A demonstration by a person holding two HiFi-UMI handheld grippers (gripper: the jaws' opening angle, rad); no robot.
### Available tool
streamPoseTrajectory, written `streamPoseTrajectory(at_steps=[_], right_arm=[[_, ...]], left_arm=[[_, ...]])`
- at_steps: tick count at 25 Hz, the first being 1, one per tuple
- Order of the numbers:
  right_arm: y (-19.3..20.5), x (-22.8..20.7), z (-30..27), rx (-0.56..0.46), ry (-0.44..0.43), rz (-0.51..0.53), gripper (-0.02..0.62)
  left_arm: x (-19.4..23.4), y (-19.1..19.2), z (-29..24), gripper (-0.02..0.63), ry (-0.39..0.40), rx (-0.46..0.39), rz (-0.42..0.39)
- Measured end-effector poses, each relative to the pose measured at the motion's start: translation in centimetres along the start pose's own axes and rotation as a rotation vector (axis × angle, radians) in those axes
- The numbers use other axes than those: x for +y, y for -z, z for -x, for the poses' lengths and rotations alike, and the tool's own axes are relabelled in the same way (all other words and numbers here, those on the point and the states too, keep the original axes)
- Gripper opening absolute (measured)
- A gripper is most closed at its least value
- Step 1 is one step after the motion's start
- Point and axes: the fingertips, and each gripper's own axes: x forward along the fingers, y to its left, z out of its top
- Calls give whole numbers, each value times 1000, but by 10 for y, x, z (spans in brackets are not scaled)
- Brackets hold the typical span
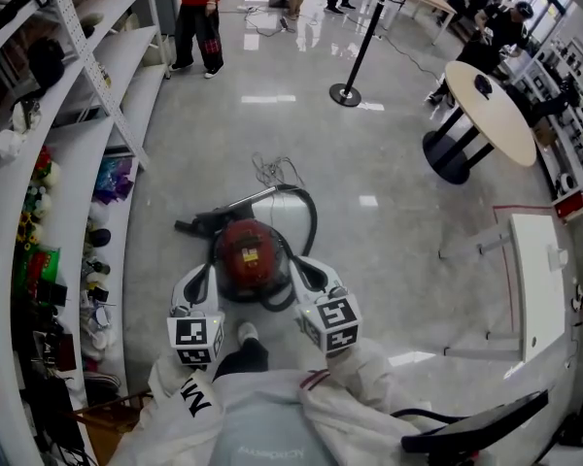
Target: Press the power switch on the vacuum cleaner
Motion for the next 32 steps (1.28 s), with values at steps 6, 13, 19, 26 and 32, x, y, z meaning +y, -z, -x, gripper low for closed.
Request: streamPoseTrajectory(at_steps=[6,13,19,26,32], right_arm=[[14,-8,31,-20,-25,-16,0],[20,-8,63,-59,-66,-8,0],[33,-10,90,-78,-86,-10,0],[44,-10,120,-90,-114,-14,0],[48,-11,140,-114,-124,-9,0]], left_arm=[[-39,5,18,0,-8,0,-17],[-73,5,42,0,-37,-32,-27],[-100,8,60,0,-51,-53,-26],[-130,17,80,0,-67,-61,-20],[-146,19,97,0,-85,-75,-23]])
